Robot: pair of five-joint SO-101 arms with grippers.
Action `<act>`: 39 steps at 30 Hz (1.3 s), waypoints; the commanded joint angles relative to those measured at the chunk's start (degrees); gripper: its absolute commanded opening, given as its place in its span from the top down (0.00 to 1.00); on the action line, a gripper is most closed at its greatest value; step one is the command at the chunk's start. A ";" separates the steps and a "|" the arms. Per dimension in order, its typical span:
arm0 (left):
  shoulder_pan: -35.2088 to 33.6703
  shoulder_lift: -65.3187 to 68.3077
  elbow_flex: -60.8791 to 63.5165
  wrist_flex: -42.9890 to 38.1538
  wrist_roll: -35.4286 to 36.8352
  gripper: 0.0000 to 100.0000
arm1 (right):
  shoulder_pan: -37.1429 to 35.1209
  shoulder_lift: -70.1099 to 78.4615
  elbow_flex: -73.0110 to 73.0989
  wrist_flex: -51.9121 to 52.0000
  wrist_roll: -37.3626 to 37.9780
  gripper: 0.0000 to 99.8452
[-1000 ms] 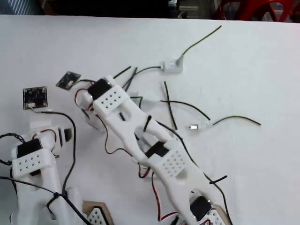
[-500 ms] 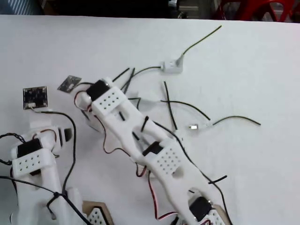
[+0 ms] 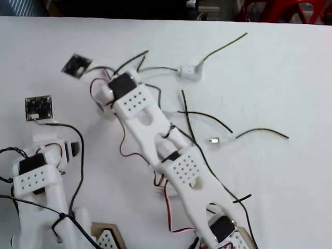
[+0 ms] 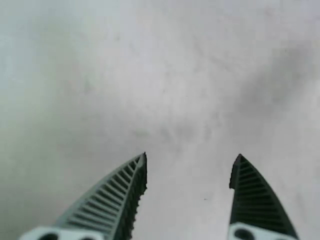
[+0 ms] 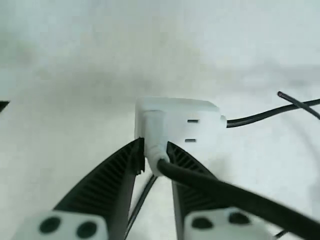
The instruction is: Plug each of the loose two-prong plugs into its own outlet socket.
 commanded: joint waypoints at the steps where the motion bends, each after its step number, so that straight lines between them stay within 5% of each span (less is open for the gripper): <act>1: 0.22 -1.45 -0.26 -0.88 0.26 0.73 | 4.09 -1.45 -4.48 -6.29 0.88 0.98; 6: 0.22 -1.45 -0.26 -0.79 0.26 0.73 | 6.99 2.68 -4.84 -12.53 0.70 0.96; 13: 0.22 -1.45 -0.26 -0.70 0.18 0.73 | 6.73 4.09 -5.19 -8.31 0.62 0.77; 20: 0.22 -1.45 -0.26 -0.70 0.18 0.73 | 5.49 -4.70 -4.57 3.74 0.70 0.80; 29: 0.22 -1.45 -0.18 -0.97 0.18 0.73 | 10.07 -12.44 -3.34 3.82 0.70 0.97; 39: 0.22 -1.19 -0.18 -1.05 0.26 0.73 | 8.48 -39.78 39.30 3.74 1.05 0.94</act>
